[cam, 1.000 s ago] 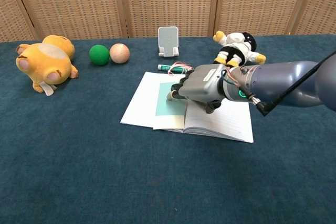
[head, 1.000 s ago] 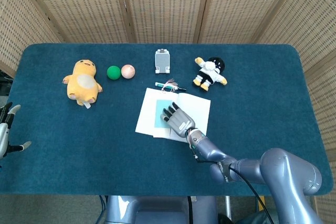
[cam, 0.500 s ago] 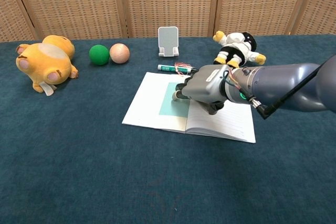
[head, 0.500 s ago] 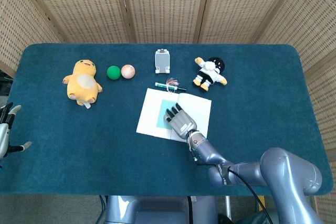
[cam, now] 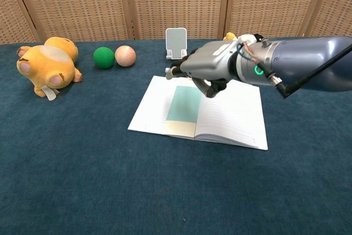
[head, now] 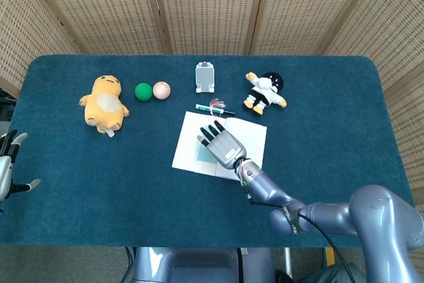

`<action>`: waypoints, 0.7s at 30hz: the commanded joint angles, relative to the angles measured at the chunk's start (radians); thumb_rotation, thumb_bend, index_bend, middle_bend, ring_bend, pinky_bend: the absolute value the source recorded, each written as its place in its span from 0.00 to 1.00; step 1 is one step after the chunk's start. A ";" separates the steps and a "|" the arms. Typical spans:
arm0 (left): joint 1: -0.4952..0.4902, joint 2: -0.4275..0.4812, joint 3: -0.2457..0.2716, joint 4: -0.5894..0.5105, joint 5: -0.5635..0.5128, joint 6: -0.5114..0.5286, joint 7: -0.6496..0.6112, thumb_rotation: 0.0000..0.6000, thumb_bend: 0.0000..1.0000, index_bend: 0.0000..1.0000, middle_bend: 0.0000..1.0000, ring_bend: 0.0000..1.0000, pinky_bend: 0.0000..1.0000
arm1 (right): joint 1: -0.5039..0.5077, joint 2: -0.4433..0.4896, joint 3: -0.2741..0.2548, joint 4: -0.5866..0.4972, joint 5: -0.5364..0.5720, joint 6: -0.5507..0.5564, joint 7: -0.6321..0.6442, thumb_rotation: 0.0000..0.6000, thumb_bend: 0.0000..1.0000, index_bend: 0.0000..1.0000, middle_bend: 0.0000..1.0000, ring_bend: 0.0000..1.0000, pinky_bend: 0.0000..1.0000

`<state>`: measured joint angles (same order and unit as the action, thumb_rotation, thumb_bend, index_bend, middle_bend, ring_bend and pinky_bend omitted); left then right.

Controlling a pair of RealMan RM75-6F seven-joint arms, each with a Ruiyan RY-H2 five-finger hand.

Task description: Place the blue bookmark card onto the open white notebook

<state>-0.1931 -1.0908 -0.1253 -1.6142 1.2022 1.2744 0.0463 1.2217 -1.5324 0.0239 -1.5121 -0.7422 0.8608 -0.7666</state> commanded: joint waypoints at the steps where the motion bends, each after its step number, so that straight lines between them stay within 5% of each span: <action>1: 0.000 0.003 0.001 -0.001 0.004 -0.001 -0.005 1.00 0.00 0.00 0.00 0.00 0.00 | -0.055 0.095 0.027 -0.100 -0.105 0.070 0.083 1.00 1.00 0.00 0.00 0.00 0.00; 3: 0.001 0.005 0.003 -0.001 0.009 -0.001 -0.011 1.00 0.00 0.00 0.00 0.00 0.00 | -0.095 0.143 0.029 -0.145 -0.179 0.115 0.139 1.00 0.95 0.00 0.00 0.00 0.00; 4: 0.001 0.006 0.003 -0.001 0.011 -0.001 -0.014 1.00 0.00 0.00 0.00 0.00 0.00 | -0.114 0.162 0.028 -0.159 -0.212 0.137 0.166 1.00 0.79 0.00 0.00 0.00 0.00; 6: 0.004 0.010 0.005 -0.002 0.020 0.003 -0.022 1.00 0.00 0.00 0.00 0.00 0.00 | -0.166 0.206 0.020 -0.185 -0.310 0.197 0.243 1.00 0.27 0.00 0.00 0.00 0.00; 8: 0.007 0.011 0.007 -0.003 0.030 0.011 -0.026 1.00 0.00 0.00 0.00 0.00 0.00 | -0.214 0.234 0.009 -0.187 -0.395 0.260 0.310 1.00 0.04 0.00 0.00 0.00 0.00; 13: 0.041 0.016 0.032 -0.014 0.136 0.105 -0.046 1.00 0.00 0.00 0.00 0.00 0.00 | -0.532 0.319 -0.078 -0.081 -0.637 0.673 0.639 1.00 0.00 0.00 0.00 0.00 0.00; 21: 0.060 -0.018 0.057 0.051 0.269 0.201 -0.084 1.00 0.00 0.00 0.00 0.00 0.00 | -0.782 0.315 -0.146 0.022 -0.657 0.817 0.826 1.00 0.00 0.00 0.00 0.00 0.00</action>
<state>-0.1396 -1.0975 -0.0772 -1.5811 1.4475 1.4547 -0.0253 0.5395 -1.2359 -0.0747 -1.5497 -1.3512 1.6135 -0.0175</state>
